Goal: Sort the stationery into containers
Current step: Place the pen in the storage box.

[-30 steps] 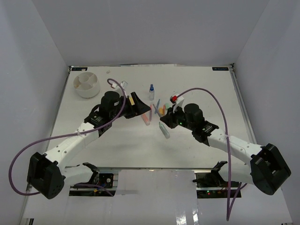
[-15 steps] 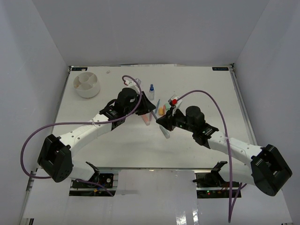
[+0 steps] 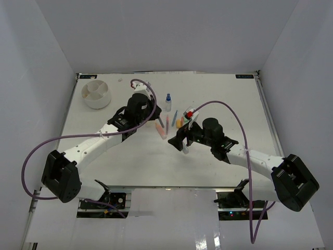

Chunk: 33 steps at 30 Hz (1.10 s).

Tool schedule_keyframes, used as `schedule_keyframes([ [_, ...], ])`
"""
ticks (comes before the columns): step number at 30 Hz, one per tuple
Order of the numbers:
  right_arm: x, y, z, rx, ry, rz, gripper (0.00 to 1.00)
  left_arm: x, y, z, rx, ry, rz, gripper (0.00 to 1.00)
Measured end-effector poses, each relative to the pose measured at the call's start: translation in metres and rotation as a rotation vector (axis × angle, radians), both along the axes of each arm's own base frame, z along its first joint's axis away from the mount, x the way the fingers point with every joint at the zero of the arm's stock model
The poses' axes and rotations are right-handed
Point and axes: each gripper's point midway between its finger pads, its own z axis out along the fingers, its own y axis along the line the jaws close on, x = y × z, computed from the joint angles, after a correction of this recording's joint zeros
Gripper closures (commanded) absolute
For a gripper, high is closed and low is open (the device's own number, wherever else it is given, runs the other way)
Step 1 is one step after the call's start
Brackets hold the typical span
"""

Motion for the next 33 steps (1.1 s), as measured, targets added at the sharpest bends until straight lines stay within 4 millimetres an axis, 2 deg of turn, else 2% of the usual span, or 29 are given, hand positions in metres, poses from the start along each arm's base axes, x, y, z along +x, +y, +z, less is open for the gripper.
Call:
schedule_keyframes([
  [3,0.003,-0.004,-0.005,-0.029,-0.007,-0.017,0.08,0.034,0.042,0.014,0.08,-0.081,0.127,0.88],
  [5,0.005,-0.006,-0.008,-0.047,-0.013,-0.027,0.08,0.06,0.082,0.026,0.126,-0.135,0.238,0.87],
  [10,0.007,-0.01,-0.013,-0.084,-0.029,-0.033,0.09,0.124,0.198,0.054,0.208,-0.233,0.544,0.86],
  [13,0.008,-0.01,-0.014,-0.092,-0.037,-0.029,0.09,0.155,0.246,0.058,0.244,-0.267,0.664,0.85],
  [16,0.008,-0.011,-0.015,-0.1,-0.043,-0.027,0.09,0.186,0.269,0.048,0.294,-0.273,0.71,0.85],
  [20,0.008,-0.011,-0.015,-0.101,-0.046,-0.024,0.09,0.226,0.288,0.022,0.369,-0.25,0.727,0.85],
  [23,0.008,-0.011,-0.015,-0.103,-0.05,-0.018,0.09,0.243,0.297,0.008,0.411,-0.239,0.729,0.85],
  [28,0.008,-0.012,-0.015,-0.105,-0.056,-0.012,0.09,0.25,0.311,0.004,0.463,-0.239,0.738,0.85],
  [33,0.006,-0.011,-0.015,-0.103,-0.055,0.0,0.09,0.251,0.321,0.011,0.494,-0.265,0.752,0.85],
])
